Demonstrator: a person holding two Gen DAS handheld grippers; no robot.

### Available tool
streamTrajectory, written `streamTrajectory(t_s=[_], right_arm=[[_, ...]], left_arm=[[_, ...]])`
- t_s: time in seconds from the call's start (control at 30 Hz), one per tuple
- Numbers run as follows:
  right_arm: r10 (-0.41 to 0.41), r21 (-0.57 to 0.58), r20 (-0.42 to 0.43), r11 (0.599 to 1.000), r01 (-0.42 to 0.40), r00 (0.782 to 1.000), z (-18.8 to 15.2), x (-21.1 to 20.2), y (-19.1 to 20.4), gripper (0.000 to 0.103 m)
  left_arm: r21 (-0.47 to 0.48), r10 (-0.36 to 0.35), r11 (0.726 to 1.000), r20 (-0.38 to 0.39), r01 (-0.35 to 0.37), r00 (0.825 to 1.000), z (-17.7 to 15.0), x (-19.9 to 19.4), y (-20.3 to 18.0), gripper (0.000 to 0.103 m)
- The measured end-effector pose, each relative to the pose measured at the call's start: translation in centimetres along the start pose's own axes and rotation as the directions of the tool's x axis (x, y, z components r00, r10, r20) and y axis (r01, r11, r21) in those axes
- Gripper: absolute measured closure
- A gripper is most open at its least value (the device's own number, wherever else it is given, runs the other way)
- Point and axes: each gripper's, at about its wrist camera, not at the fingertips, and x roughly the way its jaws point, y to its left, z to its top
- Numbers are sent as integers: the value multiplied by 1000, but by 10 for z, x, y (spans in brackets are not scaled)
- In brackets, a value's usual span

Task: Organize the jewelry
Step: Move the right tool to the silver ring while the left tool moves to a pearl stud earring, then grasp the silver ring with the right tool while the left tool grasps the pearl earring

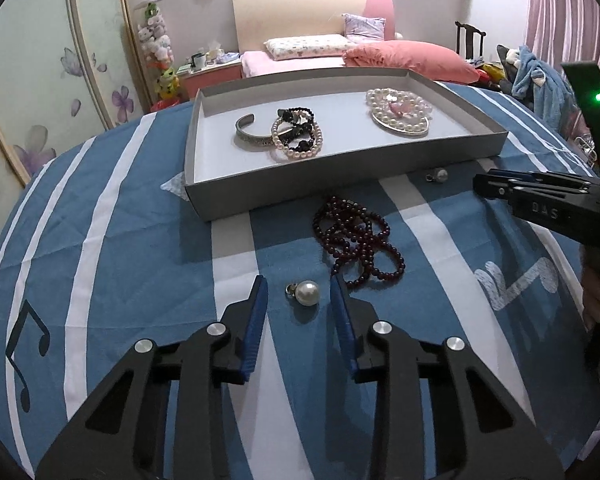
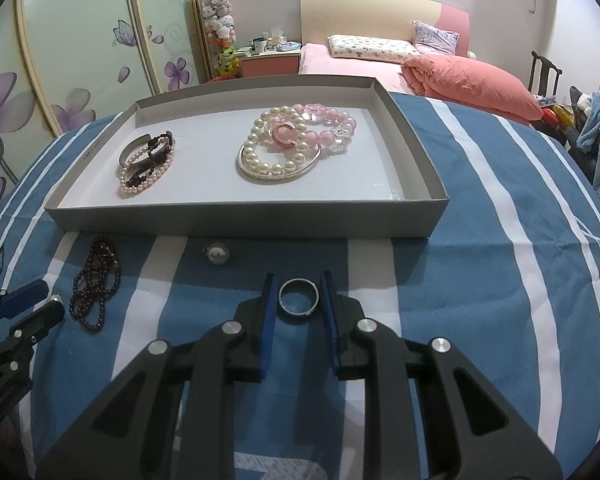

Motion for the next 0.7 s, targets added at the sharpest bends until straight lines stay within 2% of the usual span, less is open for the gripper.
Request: streamTrajectory(t_s=[0.33, 0.37, 0.47, 0.6, 0.7], right_arm=[[-1, 0, 0, 1000, 1, 1000, 0, 1, 0, 81], [-1, 0, 0, 1000, 1, 1000, 0, 0, 0, 81], [-1, 1, 0, 1000, 1, 1000, 0, 0, 0, 81], [-17, -1, 0, 1000, 17, 1000, -7, -5, 3, 81], [-12, 4, 0, 1000, 12, 1000, -13, -9, 4, 81]], left_arm=[[-26, -1, 1000, -17, 1, 1000, 4, 6, 2, 70], [-28, 1, 1000, -17, -2, 1000, 4, 6, 2, 71], [-46, 26, 999, -20, -27, 999, 6, 7, 6, 85], [-105, 46, 993, -32, -49, 998, 7, 8, 21, 87], [-111, 50, 992, -21, -52, 999, 5, 8, 23, 87]])
